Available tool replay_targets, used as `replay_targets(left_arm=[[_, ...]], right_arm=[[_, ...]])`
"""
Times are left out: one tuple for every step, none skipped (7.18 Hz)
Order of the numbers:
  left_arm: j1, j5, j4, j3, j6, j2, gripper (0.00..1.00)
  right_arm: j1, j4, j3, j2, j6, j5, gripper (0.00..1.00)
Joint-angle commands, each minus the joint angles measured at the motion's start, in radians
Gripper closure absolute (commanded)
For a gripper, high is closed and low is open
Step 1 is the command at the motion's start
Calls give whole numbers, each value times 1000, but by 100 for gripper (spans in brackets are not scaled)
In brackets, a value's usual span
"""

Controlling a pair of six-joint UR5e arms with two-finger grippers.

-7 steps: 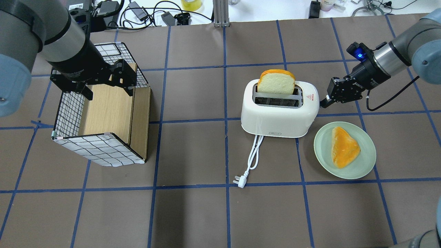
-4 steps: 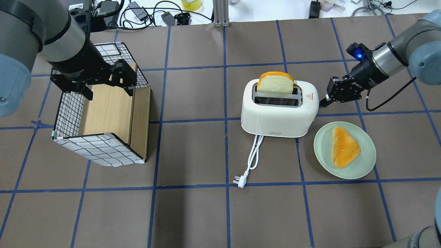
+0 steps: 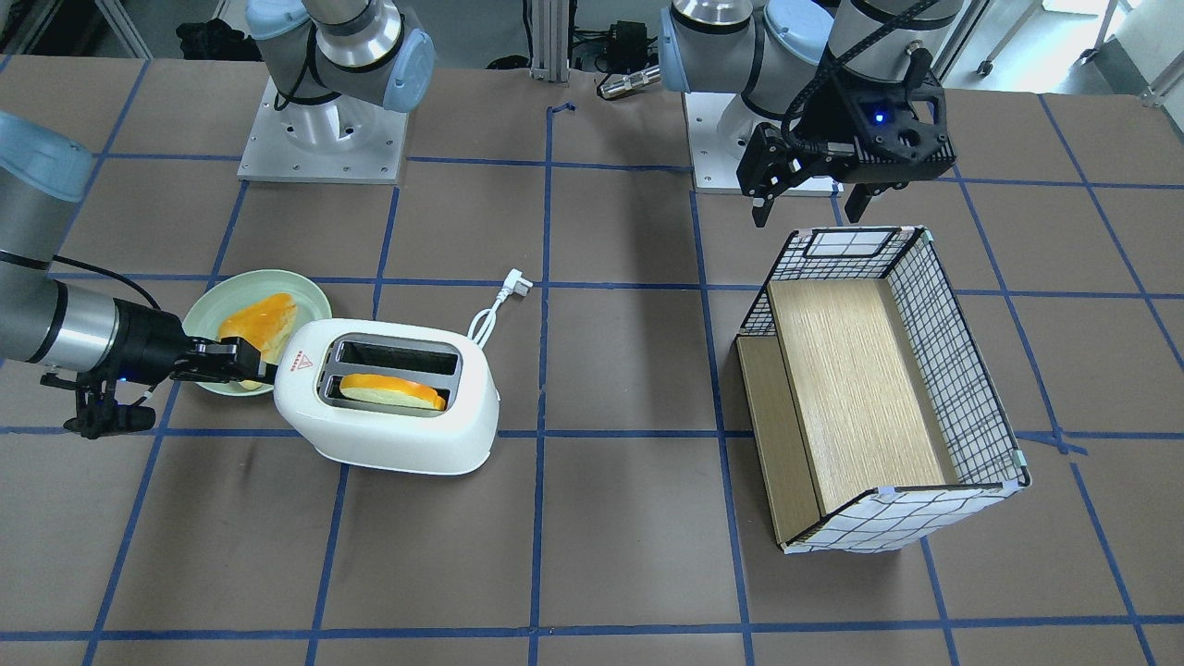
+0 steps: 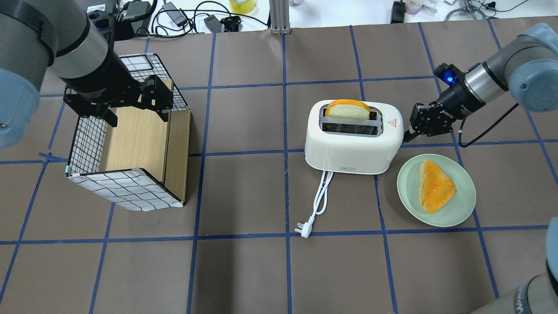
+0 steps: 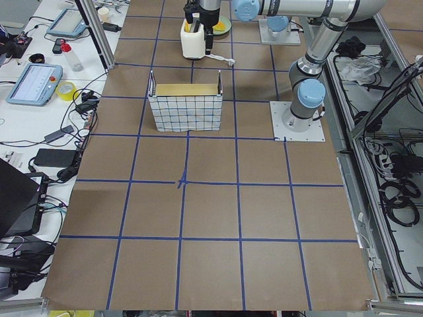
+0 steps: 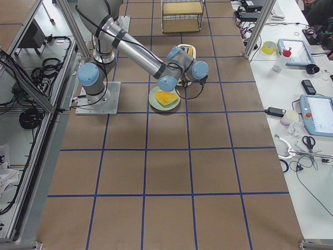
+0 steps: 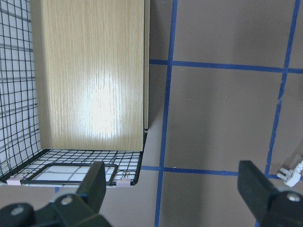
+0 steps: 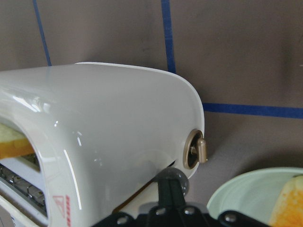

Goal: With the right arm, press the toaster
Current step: 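Press the toaster lever down with the right gripper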

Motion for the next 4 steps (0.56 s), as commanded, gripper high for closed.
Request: replay_targets(left_arm=[[0,0,0,0,0,0,0],[0,0,0,0,0,0,0],[0,0,0,0,0,0,0],[0,0,0,0,0,0,0]], right_arm=[[0,-31,20,11,32,-2,100],[0,-34,20,11,44,-20,100],[0,-36,3,-7,89,-57,100],[2,-31,-15,-45,155,-104,98]])
